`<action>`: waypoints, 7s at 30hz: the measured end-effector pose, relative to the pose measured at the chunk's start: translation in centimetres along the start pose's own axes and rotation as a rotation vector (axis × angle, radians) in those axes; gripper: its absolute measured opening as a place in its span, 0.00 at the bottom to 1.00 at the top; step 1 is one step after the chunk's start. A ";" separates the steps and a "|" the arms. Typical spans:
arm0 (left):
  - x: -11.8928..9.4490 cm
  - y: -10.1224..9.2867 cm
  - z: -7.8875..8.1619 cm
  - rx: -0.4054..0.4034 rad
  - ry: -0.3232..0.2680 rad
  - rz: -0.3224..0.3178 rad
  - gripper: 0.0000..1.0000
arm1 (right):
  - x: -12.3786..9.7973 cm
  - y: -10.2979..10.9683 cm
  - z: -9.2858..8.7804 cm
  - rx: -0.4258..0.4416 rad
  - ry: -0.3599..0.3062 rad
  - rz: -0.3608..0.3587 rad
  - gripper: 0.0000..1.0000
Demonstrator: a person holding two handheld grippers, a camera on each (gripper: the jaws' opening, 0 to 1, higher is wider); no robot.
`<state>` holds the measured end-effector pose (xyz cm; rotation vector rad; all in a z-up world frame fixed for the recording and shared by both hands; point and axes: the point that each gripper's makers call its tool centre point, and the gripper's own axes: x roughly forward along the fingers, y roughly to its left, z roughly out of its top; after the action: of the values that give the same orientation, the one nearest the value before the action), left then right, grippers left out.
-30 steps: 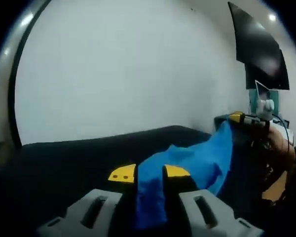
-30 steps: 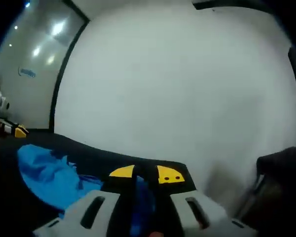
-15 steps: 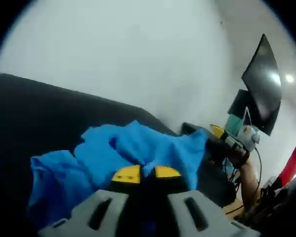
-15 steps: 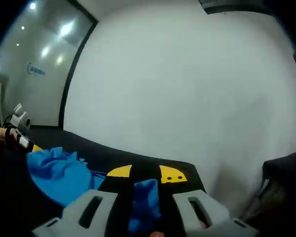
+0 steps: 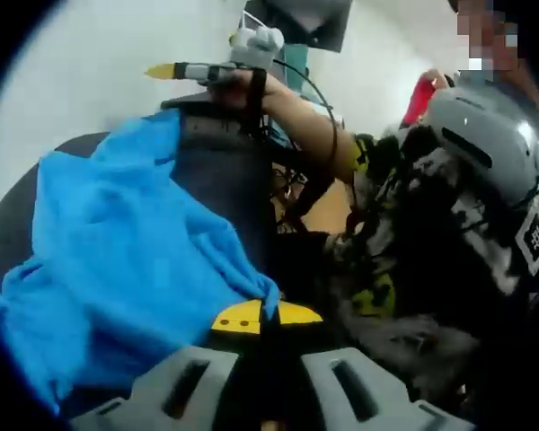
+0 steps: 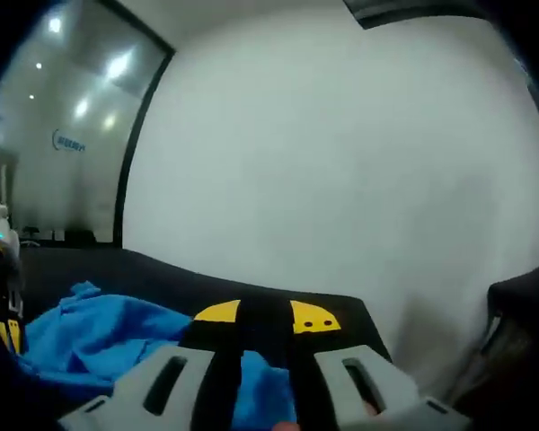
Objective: Spread out the cloth and fold it
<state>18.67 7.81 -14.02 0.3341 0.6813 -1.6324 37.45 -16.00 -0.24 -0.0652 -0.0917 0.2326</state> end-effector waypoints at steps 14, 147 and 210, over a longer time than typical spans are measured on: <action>-16.2 2.3 0.3 -0.112 -0.376 0.198 0.04 | -1.4 -2.0 0.4 0.073 -0.019 -0.016 0.16; -12.6 7.3 21.9 0.047 -0.476 0.804 0.03 | -1.2 14.5 11.7 -0.150 -0.103 0.650 0.38; -9.1 9.0 6.2 0.153 -0.343 0.926 0.04 | -1.2 1.0 0.4 -0.090 0.139 0.137 0.20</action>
<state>30.12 10.86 -6.14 0.3894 0.0851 -0.8139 35.98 -15.26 -0.05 -0.1771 0.0413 0.3599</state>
